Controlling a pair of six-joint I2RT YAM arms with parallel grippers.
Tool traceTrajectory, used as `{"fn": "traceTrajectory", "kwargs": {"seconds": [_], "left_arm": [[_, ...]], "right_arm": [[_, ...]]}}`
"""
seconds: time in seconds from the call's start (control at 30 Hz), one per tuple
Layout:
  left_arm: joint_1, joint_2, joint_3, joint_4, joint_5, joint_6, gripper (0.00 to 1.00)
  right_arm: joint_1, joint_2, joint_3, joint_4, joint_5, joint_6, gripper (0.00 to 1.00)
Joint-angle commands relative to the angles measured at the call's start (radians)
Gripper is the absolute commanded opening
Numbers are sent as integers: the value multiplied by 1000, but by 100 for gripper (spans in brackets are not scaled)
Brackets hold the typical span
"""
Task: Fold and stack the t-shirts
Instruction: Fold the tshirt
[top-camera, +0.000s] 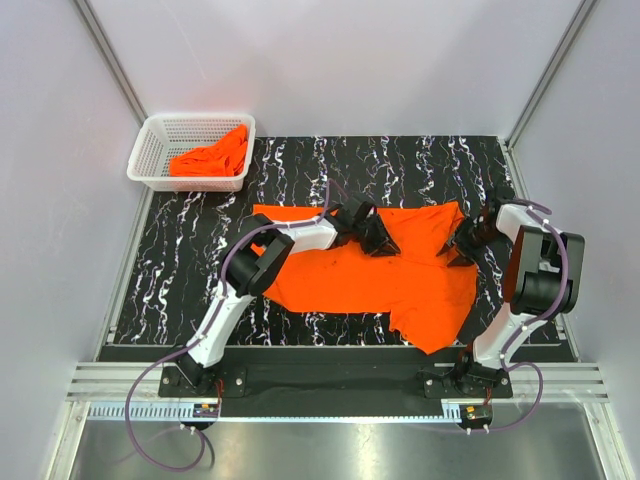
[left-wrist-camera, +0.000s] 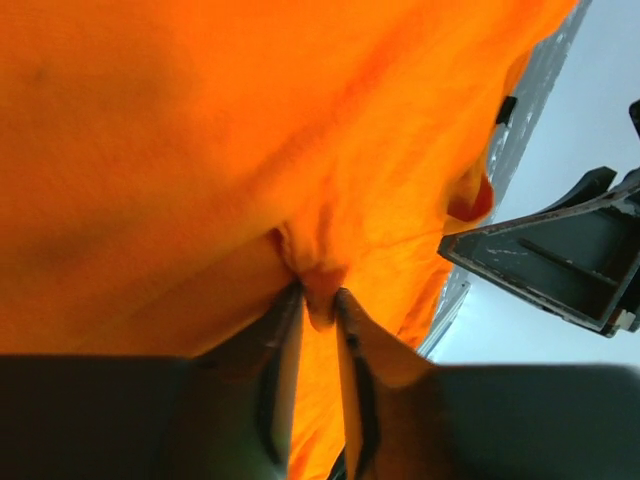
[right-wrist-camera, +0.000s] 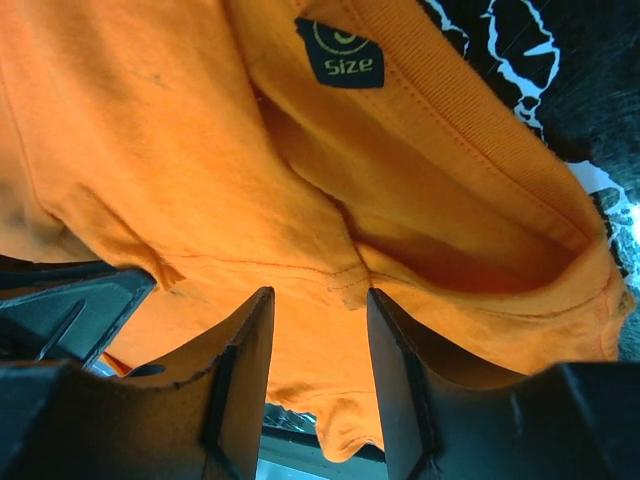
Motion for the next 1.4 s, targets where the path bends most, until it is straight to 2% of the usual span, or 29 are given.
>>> {"fn": "traceTrajectory", "kwargs": {"seconds": [0.0, 0.13, 0.47, 0.6, 0.77, 1.0, 1.37], "left_arm": [[-2, 21, 48, -16, 4, 19, 19], [0, 23, 87, -56, 3, 46, 8], [0, 15, 137, -107, 9, 80, 0], [0, 6, 137, -116, 4, 80, 0], [3, -11, 139, -155, -2, 103, 0], [9, -39, 159, -222, -11, 151, 0], [21, -63, 154, -272, 18, 174, 0]], "right_arm": [[3, 17, 34, 12, 11, -17, 49], [3, 18, 26, 12, 26, -18, 49], [3, 25, 5, 24, 53, -23, 45], [3, 22, 23, 24, 40, -21, 30], [3, -15, 28, 3, 51, -11, 0], [3, -184, 5, -57, 66, 32, 0], [3, -302, -90, -73, 49, 107, 0]]}}
